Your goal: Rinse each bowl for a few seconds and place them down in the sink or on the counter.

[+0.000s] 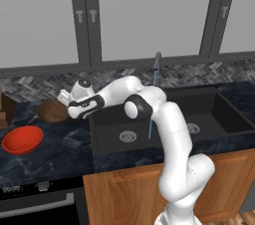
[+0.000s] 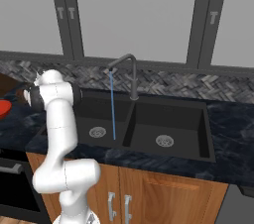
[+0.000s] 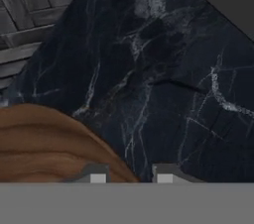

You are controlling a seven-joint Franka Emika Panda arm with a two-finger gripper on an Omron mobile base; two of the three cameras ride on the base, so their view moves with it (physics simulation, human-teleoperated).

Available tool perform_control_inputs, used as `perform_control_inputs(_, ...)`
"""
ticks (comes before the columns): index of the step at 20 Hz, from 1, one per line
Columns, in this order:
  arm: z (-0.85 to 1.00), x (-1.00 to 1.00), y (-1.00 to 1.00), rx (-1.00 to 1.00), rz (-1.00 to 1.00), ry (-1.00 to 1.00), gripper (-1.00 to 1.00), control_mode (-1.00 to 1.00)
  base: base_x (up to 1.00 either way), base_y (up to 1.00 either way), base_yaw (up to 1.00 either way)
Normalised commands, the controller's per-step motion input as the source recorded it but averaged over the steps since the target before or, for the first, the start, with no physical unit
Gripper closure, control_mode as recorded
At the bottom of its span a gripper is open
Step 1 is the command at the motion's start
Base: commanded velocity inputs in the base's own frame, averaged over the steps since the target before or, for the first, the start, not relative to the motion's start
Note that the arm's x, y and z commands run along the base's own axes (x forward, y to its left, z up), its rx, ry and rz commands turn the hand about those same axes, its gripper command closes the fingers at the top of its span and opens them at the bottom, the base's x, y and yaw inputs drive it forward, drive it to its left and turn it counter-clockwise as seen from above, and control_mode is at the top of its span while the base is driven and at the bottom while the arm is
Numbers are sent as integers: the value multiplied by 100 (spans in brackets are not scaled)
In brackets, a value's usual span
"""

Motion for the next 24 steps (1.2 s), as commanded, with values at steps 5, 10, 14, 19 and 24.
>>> perform_control_inputs(5, 2, -32, -28, 1, -16, -24, 100, -100, 0, 0, 0)
perform_control_inputs(10, 31, -50, -35, 0, -13, -18, 100, -100, 0, 0, 0)
perform_control_inputs(14, 50, -51, -8, -1, -23, -13, 100, -100, 0, 0, 0)
perform_control_inputs(19, 39, -47, 0, 0, -26, -2, 100, -100, 0, 0, 0)
perform_control_inputs(24, 28, -42, -1, 6, -27, 8, 100, -100, 0, 0, 0)
